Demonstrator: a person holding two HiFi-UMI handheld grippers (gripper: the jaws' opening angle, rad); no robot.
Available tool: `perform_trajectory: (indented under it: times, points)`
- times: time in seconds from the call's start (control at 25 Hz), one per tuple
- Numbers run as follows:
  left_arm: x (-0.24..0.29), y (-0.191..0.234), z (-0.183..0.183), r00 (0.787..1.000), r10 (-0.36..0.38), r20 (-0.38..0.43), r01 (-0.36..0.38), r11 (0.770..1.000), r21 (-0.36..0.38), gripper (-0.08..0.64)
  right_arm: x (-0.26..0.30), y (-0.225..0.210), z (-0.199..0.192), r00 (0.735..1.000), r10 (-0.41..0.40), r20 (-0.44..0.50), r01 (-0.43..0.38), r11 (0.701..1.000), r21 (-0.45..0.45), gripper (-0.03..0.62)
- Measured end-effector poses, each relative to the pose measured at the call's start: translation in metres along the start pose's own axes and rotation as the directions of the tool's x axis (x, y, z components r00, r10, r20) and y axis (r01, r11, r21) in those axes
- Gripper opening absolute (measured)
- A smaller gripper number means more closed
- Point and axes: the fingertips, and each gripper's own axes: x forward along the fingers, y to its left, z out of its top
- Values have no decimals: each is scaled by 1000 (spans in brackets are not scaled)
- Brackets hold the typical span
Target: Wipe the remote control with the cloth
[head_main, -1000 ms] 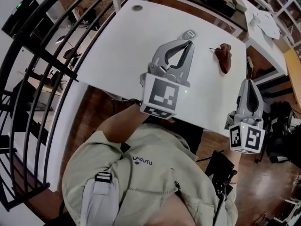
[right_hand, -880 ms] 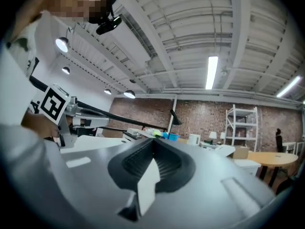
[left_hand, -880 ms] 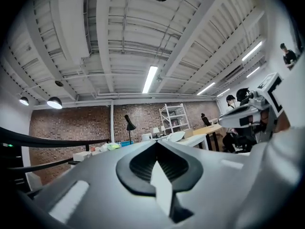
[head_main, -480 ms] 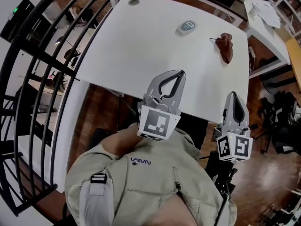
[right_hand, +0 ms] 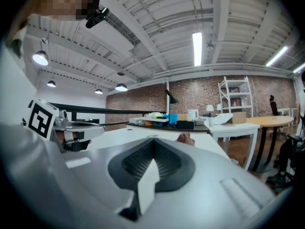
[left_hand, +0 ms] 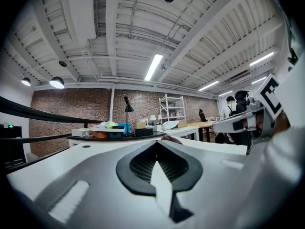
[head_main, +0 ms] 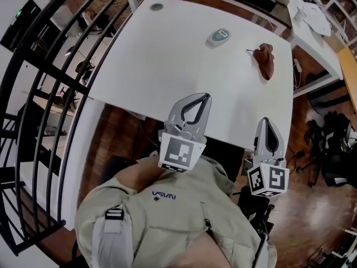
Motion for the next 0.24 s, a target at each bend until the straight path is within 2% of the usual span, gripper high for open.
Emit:
perform_trajectory:
  times: [0.24]
  points:
    - [11, 4, -8, 1000, -11, -1, 11, 1000, 16, 5, 10, -11, 3, 1000, -15, 9, 15, 1000, -8, 2]
